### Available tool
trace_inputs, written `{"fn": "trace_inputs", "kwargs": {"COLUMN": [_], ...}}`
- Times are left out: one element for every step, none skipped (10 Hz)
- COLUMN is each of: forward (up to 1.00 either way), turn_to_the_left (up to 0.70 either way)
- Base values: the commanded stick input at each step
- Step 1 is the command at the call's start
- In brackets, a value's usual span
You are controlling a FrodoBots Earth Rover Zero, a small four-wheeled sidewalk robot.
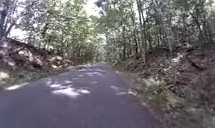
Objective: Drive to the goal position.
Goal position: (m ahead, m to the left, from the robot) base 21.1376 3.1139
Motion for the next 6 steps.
{"fn": "trace_inputs", "kwargs": {"forward": [0.70,0.70,0.70,0.70,0.70,0.70], "turn_to_the_left": [0.00,0.00,0.00,0.00,0.00,0.00]}}
